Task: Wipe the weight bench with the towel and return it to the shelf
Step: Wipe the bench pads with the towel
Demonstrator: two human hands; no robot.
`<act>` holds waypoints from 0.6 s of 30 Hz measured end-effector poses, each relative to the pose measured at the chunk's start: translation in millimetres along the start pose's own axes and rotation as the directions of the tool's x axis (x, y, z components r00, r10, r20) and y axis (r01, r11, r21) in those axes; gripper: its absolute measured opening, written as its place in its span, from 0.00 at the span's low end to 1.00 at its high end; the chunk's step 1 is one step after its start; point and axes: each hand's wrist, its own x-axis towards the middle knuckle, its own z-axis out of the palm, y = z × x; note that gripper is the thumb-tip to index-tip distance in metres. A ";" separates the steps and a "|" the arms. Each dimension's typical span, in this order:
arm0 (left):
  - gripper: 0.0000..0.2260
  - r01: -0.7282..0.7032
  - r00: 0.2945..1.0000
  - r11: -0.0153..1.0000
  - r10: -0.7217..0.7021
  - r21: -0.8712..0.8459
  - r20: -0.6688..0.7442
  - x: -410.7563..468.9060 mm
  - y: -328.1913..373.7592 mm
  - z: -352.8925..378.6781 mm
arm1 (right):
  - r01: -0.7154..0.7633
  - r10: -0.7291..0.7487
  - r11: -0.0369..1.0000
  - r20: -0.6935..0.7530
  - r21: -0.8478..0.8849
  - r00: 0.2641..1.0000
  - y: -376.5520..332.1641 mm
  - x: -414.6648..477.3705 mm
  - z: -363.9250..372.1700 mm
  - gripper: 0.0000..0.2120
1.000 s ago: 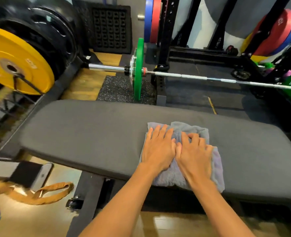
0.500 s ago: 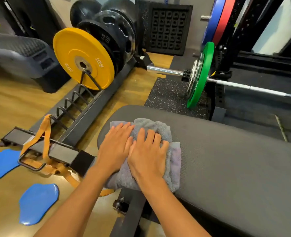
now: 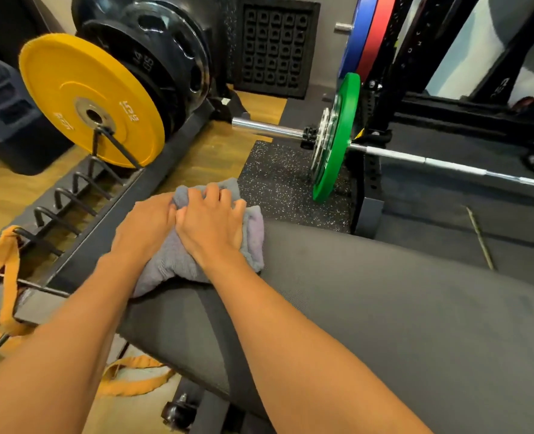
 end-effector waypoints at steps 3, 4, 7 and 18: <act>0.14 -0.014 0.998 0.995 0.020 0.103 -0.058 -9.9 12.3 6.6 | 0.063 -0.063 0.998 0.004 -0.007 0.998 15.4 -15.5 -11.5 0.16; 0.14 -0.072 0.990 0.987 0.088 0.144 -0.106 -15.4 20.1 12.4 | 0.077 -0.077 0.997 0.000 -0.018 0.997 24.4 -23.3 -17.2 0.16; 0.09 -0.191 0.961 0.950 0.232 0.246 -0.151 -32.7 58.2 35.7 | 0.065 -0.067 0.996 -0.036 -0.062 0.997 67.5 -46.3 -40.5 0.16; 0.13 -0.406 0.905 0.887 0.424 0.218 -0.036 -135.8 323.5 177.5 | -0.245 0.234 0.965 -0.117 -0.089 0.965 330.1 -165.2 -175.2 0.15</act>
